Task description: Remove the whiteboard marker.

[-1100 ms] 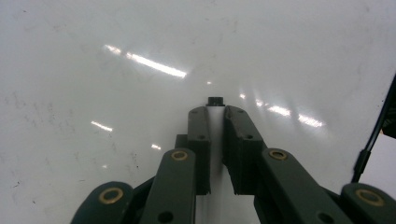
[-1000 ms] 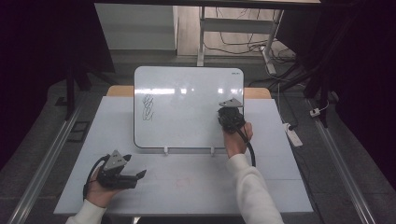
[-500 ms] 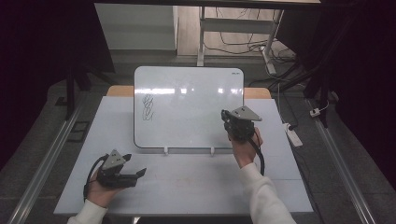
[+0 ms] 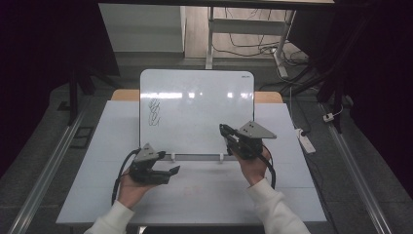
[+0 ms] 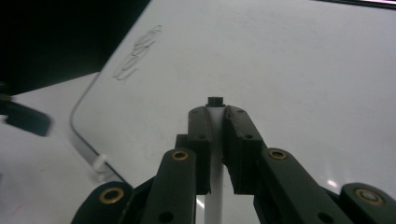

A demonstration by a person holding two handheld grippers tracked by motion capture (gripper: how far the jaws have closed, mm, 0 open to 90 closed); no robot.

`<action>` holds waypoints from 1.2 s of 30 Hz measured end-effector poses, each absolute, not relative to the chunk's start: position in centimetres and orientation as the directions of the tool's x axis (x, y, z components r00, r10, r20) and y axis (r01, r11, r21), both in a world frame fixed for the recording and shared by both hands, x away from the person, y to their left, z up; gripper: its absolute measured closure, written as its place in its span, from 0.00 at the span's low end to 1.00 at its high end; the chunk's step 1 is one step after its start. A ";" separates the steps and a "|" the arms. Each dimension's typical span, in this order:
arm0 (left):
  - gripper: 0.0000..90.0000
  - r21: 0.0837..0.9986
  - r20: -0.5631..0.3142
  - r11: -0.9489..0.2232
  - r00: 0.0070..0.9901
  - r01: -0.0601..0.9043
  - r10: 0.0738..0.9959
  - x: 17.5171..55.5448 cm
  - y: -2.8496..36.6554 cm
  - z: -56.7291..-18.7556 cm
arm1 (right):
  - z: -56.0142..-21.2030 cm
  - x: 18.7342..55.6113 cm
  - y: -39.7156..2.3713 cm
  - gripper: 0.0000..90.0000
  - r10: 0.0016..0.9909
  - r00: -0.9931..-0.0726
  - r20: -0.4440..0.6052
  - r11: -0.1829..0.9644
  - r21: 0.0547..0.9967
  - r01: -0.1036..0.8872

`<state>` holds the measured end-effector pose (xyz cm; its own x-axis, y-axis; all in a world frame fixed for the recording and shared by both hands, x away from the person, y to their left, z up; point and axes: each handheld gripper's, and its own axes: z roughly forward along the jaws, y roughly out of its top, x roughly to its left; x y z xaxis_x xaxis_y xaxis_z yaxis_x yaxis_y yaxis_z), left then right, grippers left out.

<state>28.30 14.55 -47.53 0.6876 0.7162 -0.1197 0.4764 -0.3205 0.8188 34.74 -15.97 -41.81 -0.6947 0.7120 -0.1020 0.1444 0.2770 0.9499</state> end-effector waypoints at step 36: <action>0.64 0.805 -0.332 -0.268 0.776 0.529 0.536 33.0 7.7 -47.8 | -42.3 31.1 -10.1 0.90 0.514 -0.840 -0.171 0.347 0.938 0.021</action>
<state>32.97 7.70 -47.77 0.7763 0.5356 -0.3325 0.5294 -0.2676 0.8050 31.07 -10.12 -42.32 -0.8403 0.5143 -0.1712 0.0213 0.3469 0.9377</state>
